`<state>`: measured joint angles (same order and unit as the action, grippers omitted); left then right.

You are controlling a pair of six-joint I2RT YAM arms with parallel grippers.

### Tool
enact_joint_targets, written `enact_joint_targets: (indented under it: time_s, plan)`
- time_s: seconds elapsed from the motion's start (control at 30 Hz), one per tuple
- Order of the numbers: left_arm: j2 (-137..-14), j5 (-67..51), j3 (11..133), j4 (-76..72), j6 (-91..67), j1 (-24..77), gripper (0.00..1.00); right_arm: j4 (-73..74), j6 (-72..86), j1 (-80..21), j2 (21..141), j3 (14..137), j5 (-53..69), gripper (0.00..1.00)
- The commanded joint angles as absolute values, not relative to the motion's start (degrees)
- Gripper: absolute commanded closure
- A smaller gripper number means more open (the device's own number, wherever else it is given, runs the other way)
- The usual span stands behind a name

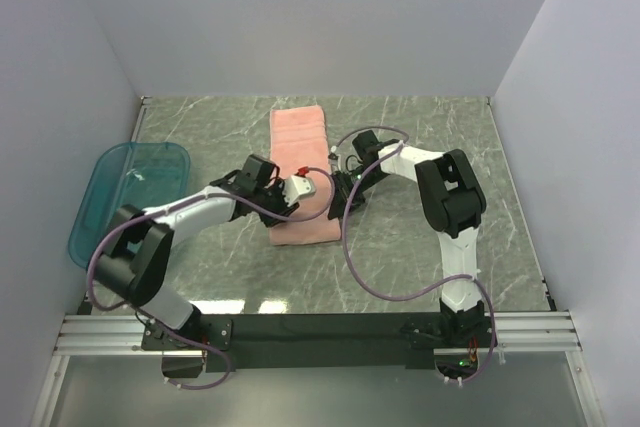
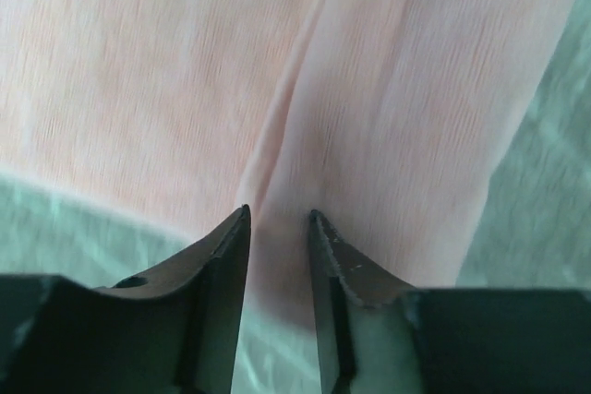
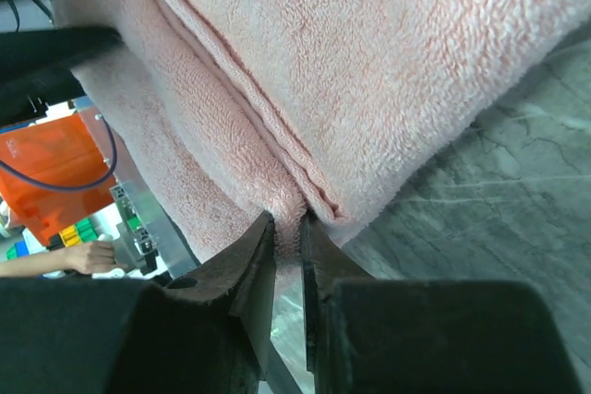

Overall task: Roll the towels
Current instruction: Roll the towel

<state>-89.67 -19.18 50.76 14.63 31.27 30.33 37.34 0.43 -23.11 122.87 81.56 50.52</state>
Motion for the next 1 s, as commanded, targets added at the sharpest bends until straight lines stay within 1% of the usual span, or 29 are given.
enact_joint_targets:
  time_s: [0.0, 0.03, 0.1, 0.13, 0.17, 0.2, 0.27, 0.33, 0.4, 0.53, 0.6, 0.77, 0.97]
  plan:
    - [-83.5, -13.5, 48.4, 22.8, 33.0, 28.9, 0.61, 36.1, -1.9, -23.5, 122.9, 79.6, 41.2, 0.80]
    - [-82.0, -13.4, 48.1, 24.2, 33.3, 29.0, 0.57, 36.4, -1.9, -23.6, 122.6, 79.6, 41.5, 0.77]
    - [-77.8, -12.9, 47.5, 25.4, 33.4, 29.0, 0.55, 36.9, -1.8, -23.8, 122.2, 79.6, 42.0, 0.75]
    - [-76.5, -13.3, 47.5, 26.1, 33.5, 29.2, 0.50, 36.7, -1.7, -24.0, 121.4, 79.5, 41.9, 0.75]
    - [-74.0, -12.7, 48.0, 26.7, 32.6, 30.2, 0.48, 36.7, -1.7, -24.2, 121.0, 79.3, 41.7, 0.75]
    - [-72.9, -11.7, 48.2, 26.6, 31.7, 31.4, 0.42, 36.7, -1.8, -24.3, 120.7, 79.5, 41.6, 0.74]
    - [-71.4, -8.0, 49.0, 27.1, 29.2, 34.7, 0.39, 37.8, -2.1, -24.6, 120.7, 80.3, 41.5, 0.74]
    - [-71.3, -4.9, 49.0, 26.4, 27.3, 41.3, 0.31, 38.6, -2.4, -24.8, 120.6, 81.0, 41.4, 0.74]
    - [-72.5, -1.9, 48.5, 24.9, 25.9, 46.8, 0.30, 39.0, -2.4, -25.0, 120.5, 81.8, 40.9, 0.74]
    - [-75.3, -0.3, 47.0, 20.0, 26.7, 49.8, 0.27, 40.2, -2.8, -25.5, 122.1, 83.2, 39.5, 0.75]
    - [-78.4, 3.3, 47.2, 18.2, 28.2, 51.4, 0.26, 40.5, -3.1, -25.7, 123.6, 84.0, 39.0, 0.75]
    - [-82.9, 5.2, 47.6, 14.2, 30.8, 52.1, 0.26, 41.0, -2.7, -25.8, 125.5, 85.6, 38.8, 0.75]
    - [-86.0, 8.6, 42.3, 11.9, 34.4, 52.2, 0.26, 40.3, -1.5, -25.8, 125.6, 85.1, 39.7, 0.76]
